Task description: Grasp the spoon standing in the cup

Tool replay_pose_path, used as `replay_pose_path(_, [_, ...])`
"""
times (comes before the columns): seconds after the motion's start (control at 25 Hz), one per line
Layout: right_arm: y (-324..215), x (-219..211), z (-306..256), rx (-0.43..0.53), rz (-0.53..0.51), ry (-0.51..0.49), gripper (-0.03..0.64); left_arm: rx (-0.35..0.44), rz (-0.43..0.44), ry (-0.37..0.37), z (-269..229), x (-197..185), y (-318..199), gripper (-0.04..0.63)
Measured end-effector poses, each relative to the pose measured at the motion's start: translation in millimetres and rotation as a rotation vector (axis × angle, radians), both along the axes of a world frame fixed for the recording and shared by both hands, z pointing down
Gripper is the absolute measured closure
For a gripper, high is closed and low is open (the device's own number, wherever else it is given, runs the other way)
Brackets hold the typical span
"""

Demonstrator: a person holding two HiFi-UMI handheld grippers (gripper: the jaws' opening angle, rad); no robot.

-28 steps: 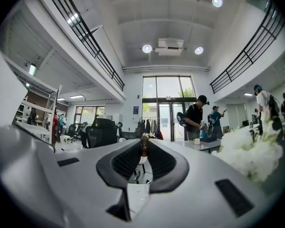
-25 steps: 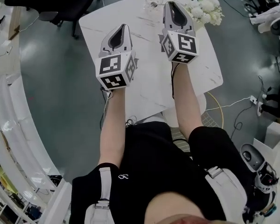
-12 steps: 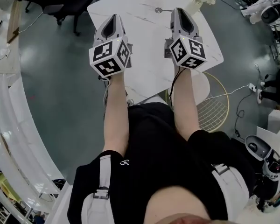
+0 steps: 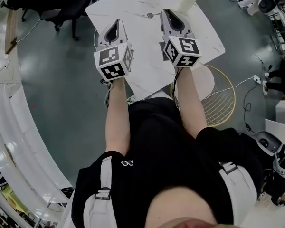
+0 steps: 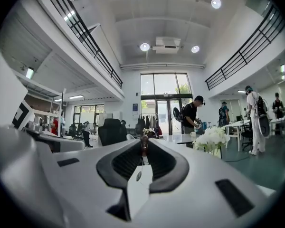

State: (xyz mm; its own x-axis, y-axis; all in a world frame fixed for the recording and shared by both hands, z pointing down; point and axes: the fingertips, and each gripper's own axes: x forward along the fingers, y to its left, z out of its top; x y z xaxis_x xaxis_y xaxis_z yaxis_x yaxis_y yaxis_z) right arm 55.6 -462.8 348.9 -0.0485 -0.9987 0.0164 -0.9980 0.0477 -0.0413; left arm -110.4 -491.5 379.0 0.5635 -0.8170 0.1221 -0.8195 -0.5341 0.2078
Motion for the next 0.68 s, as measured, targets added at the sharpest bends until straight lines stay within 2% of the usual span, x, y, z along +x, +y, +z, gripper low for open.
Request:
replay_pose_path(0.24, [-12.4,-6.9,-0.3,-0.021,-0.022,0.01,0.568,-0.024,-0.009,-0.001,3.6,-11.7,-10.7,0.58])
replay_pose_path(0.36, [-19.0,-6.2,2.7,-0.033,-0.026,0.016,0.568,-0.025,0.006,-0.004,5.7,-5.6,-16.3,0.58])
replay_pose_path(0.68, [-7.1,-15.1,2.6,-0.044,-0.025,0.021,0.568,-0.031,0.031,0.01,4.3,-8.4,-4.2,0.58])
